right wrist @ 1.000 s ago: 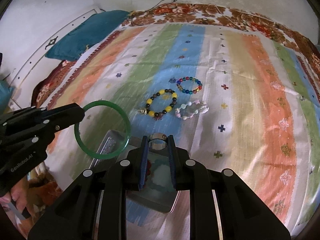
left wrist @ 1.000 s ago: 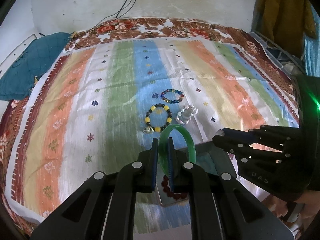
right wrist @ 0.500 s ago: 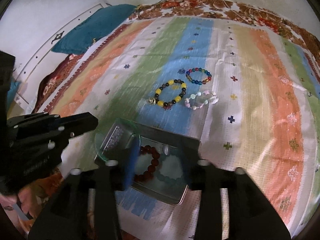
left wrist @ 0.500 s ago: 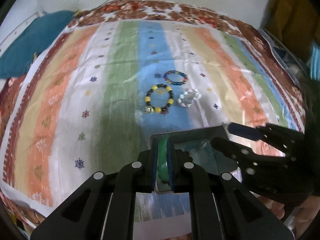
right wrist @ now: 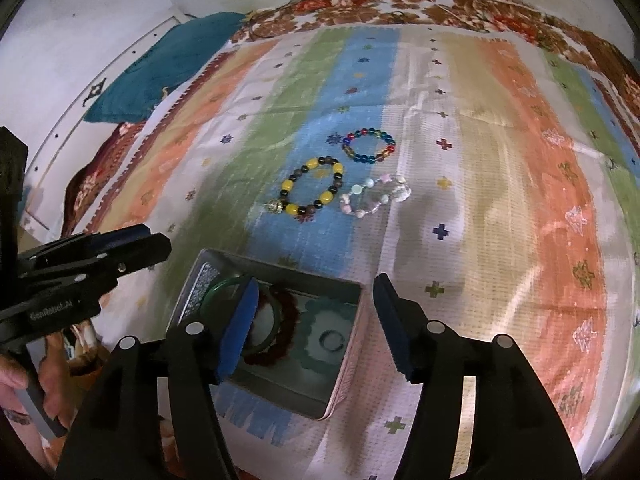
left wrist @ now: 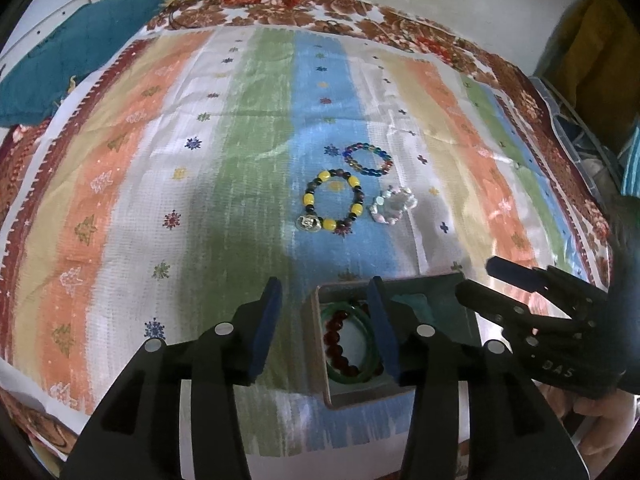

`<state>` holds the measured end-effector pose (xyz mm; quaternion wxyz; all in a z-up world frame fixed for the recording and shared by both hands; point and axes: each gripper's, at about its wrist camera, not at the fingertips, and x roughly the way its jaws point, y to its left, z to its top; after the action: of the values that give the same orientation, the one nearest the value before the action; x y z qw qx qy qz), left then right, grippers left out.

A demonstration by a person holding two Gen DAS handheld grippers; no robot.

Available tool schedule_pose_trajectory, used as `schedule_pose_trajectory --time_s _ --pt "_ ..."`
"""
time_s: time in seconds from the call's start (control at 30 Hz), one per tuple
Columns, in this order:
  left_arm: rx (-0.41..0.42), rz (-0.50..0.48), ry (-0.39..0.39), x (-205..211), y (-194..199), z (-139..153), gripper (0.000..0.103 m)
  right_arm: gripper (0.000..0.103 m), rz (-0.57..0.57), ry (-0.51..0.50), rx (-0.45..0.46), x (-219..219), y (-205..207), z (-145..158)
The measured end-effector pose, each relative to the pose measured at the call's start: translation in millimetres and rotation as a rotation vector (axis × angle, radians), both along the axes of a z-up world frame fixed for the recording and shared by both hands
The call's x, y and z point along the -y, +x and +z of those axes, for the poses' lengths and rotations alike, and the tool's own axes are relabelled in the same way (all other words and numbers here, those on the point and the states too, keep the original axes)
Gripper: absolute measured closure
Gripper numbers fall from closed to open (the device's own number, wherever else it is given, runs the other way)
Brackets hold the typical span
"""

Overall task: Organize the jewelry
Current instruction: 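Move both tools back toward the remaining bracelets on the bedspread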

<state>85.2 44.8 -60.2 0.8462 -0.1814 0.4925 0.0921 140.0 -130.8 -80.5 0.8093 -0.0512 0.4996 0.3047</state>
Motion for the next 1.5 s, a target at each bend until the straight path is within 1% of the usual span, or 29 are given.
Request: schedule_pose_trajectory --time_s 0.1,0.2,0.23,0.33,0.37,0.43,0.53,0.67,0.77,0.93,1.0,1.2,1.5 --pt "-0.009 0.013 -0.009 -7 6 -4 0.055 0.036 -0.004 -0.002 -0.007 1 4 -2" --pt "-0.031 0.018 0.022 -9 13 -11 0.054 0.035 0.003 -0.021 -0.018 -1 8 -7" --pt "-0.035 0.018 0.021 -10 15 -13 0.053 0.035 0.003 -0.026 -0.019 -2 9 -8" --pt "-0.044 0.031 -0.005 -18 17 -18 0.053 0.034 -0.011 -0.022 -0.019 -1 14 -7" --pt "-0.045 0.044 -0.015 -22 18 -19 0.053 0.031 -0.018 -0.016 -0.019 -1 16 -7" --pt "-0.049 0.058 -0.024 -27 20 -22 0.053 0.029 -0.036 0.001 -0.017 1 21 -5" --pt "-0.061 0.058 -0.041 -29 23 -27 0.053 0.029 -0.051 0.018 -0.037 2 29 -7" --pt "-0.057 0.041 -0.007 -23 27 -24 0.052 0.029 -0.049 -0.02 -0.044 -3 36 -13" --pt "-0.059 0.028 0.016 -22 37 -25 0.05 0.029 -0.056 -0.023 -0.052 -5 42 -15" --pt "-0.071 0.019 -0.01 -27 50 -33 0.05 0.029 -0.078 -0.04 -0.038 -5 51 -17" --pt "-0.08 0.017 -0.033 -29 52 -38 0.05 0.029 -0.085 -0.048 -0.047 -5 57 -22" --pt "-0.085 0.014 -0.062 -32 57 -43 0.05 0.029 -0.104 -0.05 -0.063 -4 69 -29" --pt "-0.087 0.0 -0.057 -29 70 -48 0.05 0.029 -0.108 -0.034 -0.07 -6 77 -30"
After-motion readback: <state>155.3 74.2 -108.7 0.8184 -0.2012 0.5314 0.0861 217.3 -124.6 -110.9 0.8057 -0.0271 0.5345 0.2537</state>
